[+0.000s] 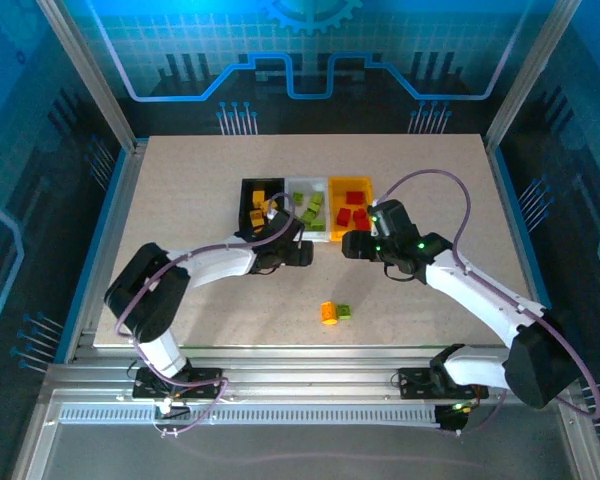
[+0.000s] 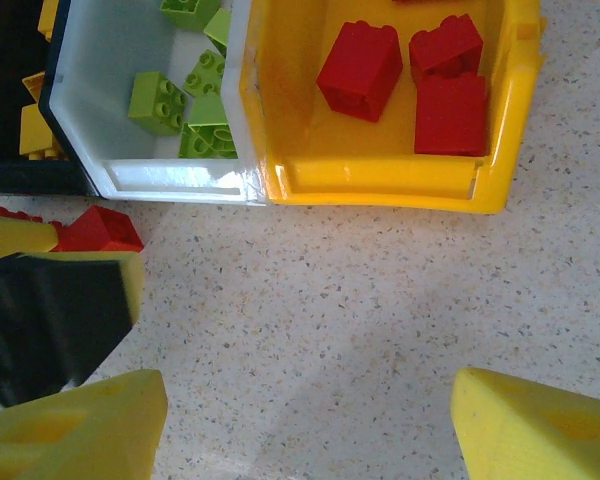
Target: Sort the legos into containers by color
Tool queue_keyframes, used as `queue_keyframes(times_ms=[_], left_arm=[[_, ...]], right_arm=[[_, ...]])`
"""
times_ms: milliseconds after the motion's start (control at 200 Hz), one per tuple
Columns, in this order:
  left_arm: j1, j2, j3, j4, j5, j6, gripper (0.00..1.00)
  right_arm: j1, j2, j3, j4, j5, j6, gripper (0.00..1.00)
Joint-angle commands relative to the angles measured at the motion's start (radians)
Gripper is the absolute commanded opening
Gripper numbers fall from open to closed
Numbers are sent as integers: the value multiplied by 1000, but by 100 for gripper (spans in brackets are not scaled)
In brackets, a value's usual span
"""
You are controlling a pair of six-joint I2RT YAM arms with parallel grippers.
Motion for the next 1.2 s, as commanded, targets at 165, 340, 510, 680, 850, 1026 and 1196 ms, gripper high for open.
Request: queue_keyframes(times_ms=[165,340,510,680,850,1026,1196], left_arm=[[8,59,33,61,-39,36,91],[-29,71,14,44,4,23,80],[-87,62,-12,10,26,-10,65],[-88,58,-28,-11,55,-53,75],[-90,64,-27,-16,60,-46,72],[-88,103,-3,-4,54,-35,78],[-88,129,22,6,44,-25,63]], right_arm=[[8,-25,16,-9,24,-13,76],[4,-28,20,-11,30,-13,76],[0,-23,15,-2,29,-9,76],[-1,-16,19,0,26,-7,76],[-4,-18,24,-7,29,-10,76],[-5,-23,24,-11,27,-10,76],[-5,-37,24,-20,34,-13,76]])
